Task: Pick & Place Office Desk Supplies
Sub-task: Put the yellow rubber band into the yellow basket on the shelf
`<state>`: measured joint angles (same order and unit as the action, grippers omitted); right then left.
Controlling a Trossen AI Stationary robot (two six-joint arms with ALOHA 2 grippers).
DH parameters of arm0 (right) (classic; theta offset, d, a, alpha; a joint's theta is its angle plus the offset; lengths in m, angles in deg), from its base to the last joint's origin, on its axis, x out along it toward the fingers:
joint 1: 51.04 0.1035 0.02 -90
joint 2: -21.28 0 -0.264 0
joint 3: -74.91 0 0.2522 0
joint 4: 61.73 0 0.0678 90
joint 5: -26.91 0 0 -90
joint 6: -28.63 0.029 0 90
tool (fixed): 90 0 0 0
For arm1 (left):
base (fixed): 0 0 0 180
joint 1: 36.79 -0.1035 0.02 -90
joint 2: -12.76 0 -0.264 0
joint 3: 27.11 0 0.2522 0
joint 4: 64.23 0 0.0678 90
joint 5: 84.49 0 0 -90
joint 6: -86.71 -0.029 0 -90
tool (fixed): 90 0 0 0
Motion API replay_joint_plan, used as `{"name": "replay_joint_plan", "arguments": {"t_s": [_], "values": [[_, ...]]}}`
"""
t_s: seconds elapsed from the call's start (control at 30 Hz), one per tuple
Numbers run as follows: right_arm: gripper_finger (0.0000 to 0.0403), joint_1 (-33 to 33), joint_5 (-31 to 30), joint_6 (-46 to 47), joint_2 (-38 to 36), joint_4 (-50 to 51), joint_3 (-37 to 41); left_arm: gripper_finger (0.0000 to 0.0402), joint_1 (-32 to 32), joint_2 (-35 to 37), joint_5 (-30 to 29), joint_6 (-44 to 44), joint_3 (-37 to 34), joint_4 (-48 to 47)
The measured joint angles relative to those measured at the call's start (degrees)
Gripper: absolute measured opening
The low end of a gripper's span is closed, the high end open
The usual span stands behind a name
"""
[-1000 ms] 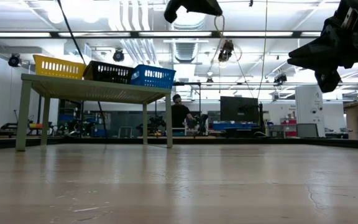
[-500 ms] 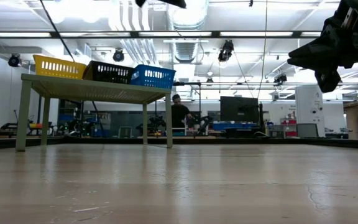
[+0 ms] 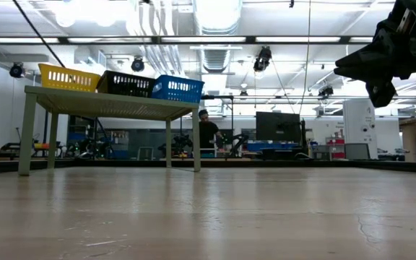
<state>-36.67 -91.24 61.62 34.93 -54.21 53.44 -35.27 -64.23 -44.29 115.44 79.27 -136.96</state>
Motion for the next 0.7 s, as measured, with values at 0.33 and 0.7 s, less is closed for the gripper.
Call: {"name": "replay_joint_plan", "arguments": {"t_s": [0.33,0.7], "values": [[0.0068,0.0,0.0,0.0,0.0,0.0,0.0,0.0000,-0.2,5.7,-7.3,18.6,0.0,-18.6],[0.0068,0.0,0.0,0.0,0.0,0.0,0.0,0.0000,-1.3,8.9,-5.4,35.6,-0.1,-31.1]]}}
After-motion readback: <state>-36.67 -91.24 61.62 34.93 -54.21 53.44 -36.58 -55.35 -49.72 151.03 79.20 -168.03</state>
